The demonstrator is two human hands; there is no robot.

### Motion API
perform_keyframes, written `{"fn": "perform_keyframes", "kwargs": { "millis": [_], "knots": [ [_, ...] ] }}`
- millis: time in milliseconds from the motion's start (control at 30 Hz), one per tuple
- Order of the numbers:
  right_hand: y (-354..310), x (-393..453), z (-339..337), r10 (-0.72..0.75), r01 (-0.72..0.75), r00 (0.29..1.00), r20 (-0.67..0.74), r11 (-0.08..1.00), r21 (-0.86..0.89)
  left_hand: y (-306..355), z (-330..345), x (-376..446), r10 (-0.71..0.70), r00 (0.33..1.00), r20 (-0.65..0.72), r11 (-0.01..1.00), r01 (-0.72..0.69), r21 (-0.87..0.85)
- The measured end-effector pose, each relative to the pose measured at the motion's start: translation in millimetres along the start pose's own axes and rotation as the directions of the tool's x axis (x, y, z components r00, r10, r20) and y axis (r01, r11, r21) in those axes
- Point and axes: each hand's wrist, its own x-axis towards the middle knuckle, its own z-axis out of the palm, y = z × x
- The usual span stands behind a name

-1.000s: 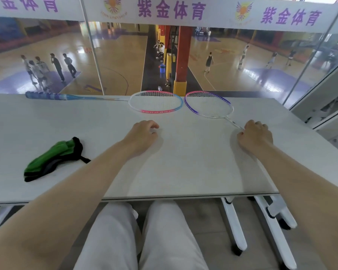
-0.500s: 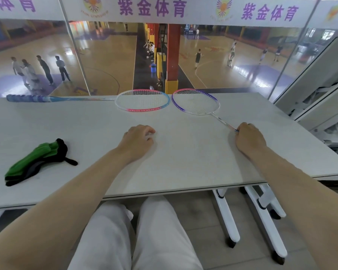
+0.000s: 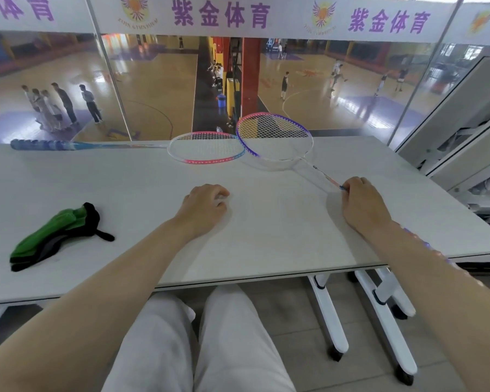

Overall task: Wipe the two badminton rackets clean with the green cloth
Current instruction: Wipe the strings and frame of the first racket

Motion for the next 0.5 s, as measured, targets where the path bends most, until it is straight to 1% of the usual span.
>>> {"fn": "perform_keyframes", "kwargs": {
  "millis": [133, 267, 433, 500],
  "knots": [
    [-13, -4, -3, -0.075, 0.075, 0.997, -0.007, 0.996, 0.040, -7, -8, -5, -0.004, 1.000, -0.012, 1.000, 0.004, -0.005],
    [-35, -8, 7, -0.166, 0.164, 0.986, 0.030, 0.984, 0.074, -19, -20, -14, -0.050, 0.998, -0.047, 0.998, 0.048, -0.039],
    [-71, -15, 19, -0.290, 0.282, 0.953, 0.089, 0.955, 0.091, -41, -43, -33, -0.119, 0.987, -0.107, 0.992, 0.123, 0.026],
    [-86, -17, 23, -0.335, 0.324, 0.935, 0.117, 0.940, 0.105, -56, -58, -42, -0.164, 0.975, -0.153, 0.983, 0.175, 0.062]
  ]
}}
